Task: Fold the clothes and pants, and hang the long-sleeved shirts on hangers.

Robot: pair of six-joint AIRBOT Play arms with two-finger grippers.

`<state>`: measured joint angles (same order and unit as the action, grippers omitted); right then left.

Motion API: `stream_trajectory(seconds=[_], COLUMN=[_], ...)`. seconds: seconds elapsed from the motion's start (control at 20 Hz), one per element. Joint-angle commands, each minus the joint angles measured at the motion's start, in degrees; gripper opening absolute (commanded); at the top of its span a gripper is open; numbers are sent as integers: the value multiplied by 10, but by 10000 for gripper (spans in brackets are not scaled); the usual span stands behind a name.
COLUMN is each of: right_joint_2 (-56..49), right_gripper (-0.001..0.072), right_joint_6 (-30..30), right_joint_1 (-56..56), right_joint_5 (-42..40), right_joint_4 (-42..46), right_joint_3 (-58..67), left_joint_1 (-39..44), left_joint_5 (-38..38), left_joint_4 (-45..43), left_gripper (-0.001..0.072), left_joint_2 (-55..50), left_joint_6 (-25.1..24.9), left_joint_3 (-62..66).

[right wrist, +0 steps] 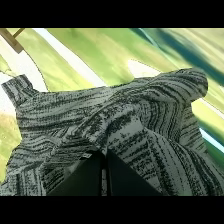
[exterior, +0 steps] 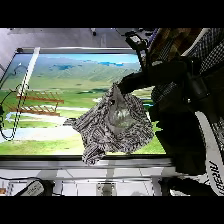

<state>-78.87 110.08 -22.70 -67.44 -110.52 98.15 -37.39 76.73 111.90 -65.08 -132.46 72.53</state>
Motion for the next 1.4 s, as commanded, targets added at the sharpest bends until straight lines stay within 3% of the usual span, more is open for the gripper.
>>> stream_trajectory(seconds=[0.0, 0.2, 0.45, 0.65, 0.8, 0.9, 1.05, 1.35], right_joint_2=[-1, -1, -1, -1, -1, -1, -1, -1], right_gripper=[57, 58, 59, 59, 59, 59, 60, 59], right_joint_6=[-3, -68, -103, -110, -117, -117, -117, -115], right_joint_1=[1, 34, 63, 66, 66, 66, 66, 66], right_joint_5=[44, 83, 84, 91, 94, 94, 88, 46], right_joint_4=[17, 17, 18, 19, 17, 12, 12, 8], right_joint_3=[1, 1, 0, 0, 1, 0, 0, 0], left_joint_1=[42, 177, 351, 526, 636, 685, 719, 741], left_joint_5=[93, 154, 192, 200, 199, 195, 148, -16], left_joint_4=[85, 95, 99, 92, 25, -30, -33, -33], left_gripper=[25, 26, 25, 25, 25, 25, 25, 25], left_joint_2=[110, 202, 260, 258, 242, 220, 168, 75], left_joint_6=[11, 65, 291, 370, 449, 475, 478, 459], left_joint_3=[0, 0, 0, -6, -41, -66, -81, -81])
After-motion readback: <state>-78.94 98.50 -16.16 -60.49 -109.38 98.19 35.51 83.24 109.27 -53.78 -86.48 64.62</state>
